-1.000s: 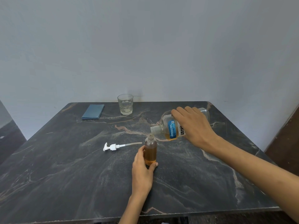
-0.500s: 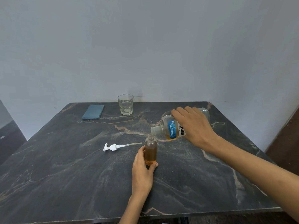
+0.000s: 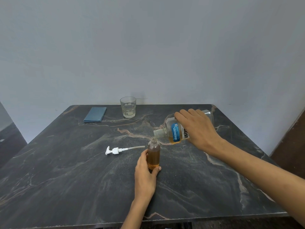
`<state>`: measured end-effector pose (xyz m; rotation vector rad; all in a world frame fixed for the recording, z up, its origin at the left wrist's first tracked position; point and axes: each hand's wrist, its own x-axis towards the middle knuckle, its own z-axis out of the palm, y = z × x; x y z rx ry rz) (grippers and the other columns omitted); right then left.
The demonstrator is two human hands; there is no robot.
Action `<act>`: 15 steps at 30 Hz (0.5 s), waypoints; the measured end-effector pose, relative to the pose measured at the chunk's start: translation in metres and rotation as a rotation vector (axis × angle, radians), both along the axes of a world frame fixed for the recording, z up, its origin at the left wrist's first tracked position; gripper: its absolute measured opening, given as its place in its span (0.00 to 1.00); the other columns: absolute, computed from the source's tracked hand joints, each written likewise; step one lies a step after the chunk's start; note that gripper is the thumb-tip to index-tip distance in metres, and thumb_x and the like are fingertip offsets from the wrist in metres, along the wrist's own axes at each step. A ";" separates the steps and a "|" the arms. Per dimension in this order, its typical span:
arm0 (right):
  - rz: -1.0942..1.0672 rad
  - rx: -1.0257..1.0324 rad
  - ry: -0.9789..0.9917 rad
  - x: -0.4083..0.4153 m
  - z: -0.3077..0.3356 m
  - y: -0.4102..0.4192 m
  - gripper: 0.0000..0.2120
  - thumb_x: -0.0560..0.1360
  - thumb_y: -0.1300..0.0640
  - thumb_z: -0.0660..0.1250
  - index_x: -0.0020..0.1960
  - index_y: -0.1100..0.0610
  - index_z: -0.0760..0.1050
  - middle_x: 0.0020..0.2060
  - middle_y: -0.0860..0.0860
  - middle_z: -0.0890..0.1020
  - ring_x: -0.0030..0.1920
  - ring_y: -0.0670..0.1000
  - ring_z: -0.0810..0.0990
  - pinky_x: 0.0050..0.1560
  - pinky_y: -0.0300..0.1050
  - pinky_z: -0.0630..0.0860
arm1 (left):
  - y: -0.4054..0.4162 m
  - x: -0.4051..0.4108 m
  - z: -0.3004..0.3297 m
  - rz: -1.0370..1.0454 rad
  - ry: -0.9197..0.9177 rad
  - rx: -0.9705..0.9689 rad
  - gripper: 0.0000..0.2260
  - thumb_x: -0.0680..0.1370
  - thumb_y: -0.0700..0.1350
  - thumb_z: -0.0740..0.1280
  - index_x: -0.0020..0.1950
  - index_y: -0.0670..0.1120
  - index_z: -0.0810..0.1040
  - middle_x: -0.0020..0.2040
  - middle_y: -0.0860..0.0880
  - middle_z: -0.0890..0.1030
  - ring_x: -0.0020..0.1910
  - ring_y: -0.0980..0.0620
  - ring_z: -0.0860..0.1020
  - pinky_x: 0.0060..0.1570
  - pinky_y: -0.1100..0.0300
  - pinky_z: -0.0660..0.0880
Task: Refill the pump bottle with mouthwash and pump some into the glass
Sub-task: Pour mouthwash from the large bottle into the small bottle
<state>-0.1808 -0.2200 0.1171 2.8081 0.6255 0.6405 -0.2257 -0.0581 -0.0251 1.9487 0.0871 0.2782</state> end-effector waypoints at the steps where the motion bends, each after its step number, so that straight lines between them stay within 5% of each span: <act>1: -0.001 -0.003 -0.002 0.000 0.000 0.000 0.26 0.71 0.60 0.70 0.65 0.52 0.63 0.59 0.49 0.73 0.52 0.49 0.69 0.54 0.41 0.65 | 0.000 0.000 0.000 -0.001 0.001 0.000 0.29 0.71 0.38 0.73 0.69 0.49 0.66 0.63 0.51 0.75 0.63 0.52 0.74 0.65 0.48 0.71; 15: -0.016 0.001 0.011 0.001 -0.003 -0.001 0.27 0.71 0.59 0.70 0.65 0.51 0.62 0.60 0.48 0.72 0.53 0.48 0.68 0.55 0.40 0.65 | 0.000 0.001 -0.001 0.002 0.006 0.000 0.30 0.71 0.38 0.73 0.70 0.50 0.66 0.64 0.51 0.75 0.64 0.52 0.73 0.66 0.48 0.70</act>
